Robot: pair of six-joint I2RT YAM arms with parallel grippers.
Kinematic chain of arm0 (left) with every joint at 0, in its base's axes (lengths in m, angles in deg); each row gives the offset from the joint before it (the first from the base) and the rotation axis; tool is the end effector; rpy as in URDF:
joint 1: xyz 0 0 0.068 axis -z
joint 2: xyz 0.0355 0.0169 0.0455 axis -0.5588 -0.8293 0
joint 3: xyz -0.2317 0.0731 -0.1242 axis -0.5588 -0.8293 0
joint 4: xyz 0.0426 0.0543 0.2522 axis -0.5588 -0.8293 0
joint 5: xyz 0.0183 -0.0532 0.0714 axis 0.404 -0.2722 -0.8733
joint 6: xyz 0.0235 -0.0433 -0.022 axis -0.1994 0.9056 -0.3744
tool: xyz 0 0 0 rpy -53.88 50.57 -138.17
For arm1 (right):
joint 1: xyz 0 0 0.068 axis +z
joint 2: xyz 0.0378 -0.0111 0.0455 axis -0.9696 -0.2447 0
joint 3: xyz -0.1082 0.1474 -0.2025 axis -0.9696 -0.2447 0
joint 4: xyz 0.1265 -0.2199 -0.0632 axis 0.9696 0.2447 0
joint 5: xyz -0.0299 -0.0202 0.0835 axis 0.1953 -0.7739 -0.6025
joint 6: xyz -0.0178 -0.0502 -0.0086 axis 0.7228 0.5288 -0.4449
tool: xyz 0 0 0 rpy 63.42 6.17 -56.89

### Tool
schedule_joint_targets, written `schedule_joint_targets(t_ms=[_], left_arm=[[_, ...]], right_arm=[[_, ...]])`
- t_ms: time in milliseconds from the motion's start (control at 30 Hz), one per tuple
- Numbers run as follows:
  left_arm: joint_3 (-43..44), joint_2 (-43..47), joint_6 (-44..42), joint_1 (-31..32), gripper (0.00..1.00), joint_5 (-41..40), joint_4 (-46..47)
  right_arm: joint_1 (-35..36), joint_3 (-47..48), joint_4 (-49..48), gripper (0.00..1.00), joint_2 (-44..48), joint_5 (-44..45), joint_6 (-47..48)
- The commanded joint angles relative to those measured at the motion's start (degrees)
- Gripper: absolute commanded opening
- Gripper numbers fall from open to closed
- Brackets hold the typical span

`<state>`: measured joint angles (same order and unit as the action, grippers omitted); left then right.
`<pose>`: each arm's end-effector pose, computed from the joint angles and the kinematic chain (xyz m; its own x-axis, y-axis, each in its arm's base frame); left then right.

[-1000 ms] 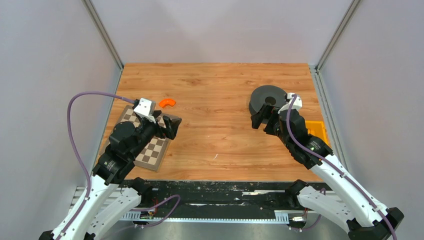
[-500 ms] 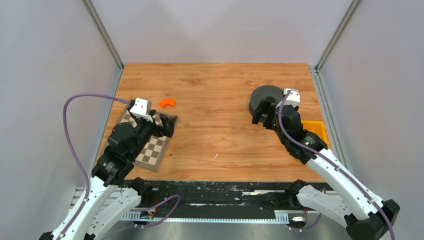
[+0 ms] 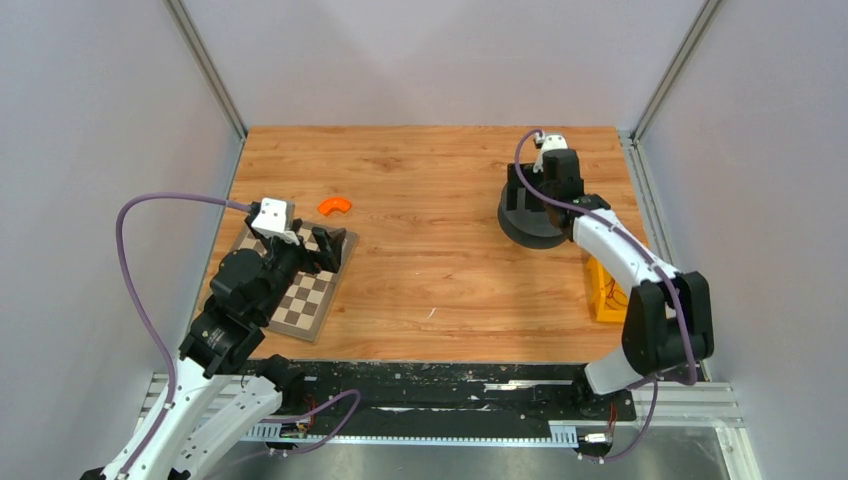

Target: Wrap the cables

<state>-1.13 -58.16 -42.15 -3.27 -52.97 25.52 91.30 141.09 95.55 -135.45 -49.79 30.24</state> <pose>0.1067 -0.0539 0.3617 -0.1258 -0.1428 -0.9817 0.2823 0.9435 -0.1734 0.3242 0.0856 0.2719 -0.5933 -0.0717 -0.8018 -0.1273 0.9918 0.0056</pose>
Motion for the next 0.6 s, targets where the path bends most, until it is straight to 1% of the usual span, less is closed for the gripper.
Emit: schedule_joint_targets(t_ms=[0, 100, 333, 467, 567], left_arm=[[1.8, 0.2, -0.5, 0.1, 1.0, -1.2, 1.3], [1.9, -0.1, -0.5, 0.1, 1.0, -0.9, 1.3], [2.0, -0.7, -0.4, 0.1, 1.0, -0.4, 1.2], [2.2, -0.6, 1.2, 0.1, 1.0, -1.9, 1.0], [2.0, -0.6, 1.5, 0.1, 1.0, -0.2, 0.9]], right_arm=[[-6.0, 6.9, -2.9, 1.0, -7.5, -15.0, 2.7], [-7.7, 10.2, -2.1, 1.0, -11.8, -18.6, 3.5], [-8.3, 15.5, -0.6, 1.0, -20.0, -21.2, 3.9], [-8.3, 15.6, -0.3, 1.0, -22.4, -23.8, 3.5], [-8.4, 15.1, -0.3, 1.0, -23.2, -24.7, 2.4]])
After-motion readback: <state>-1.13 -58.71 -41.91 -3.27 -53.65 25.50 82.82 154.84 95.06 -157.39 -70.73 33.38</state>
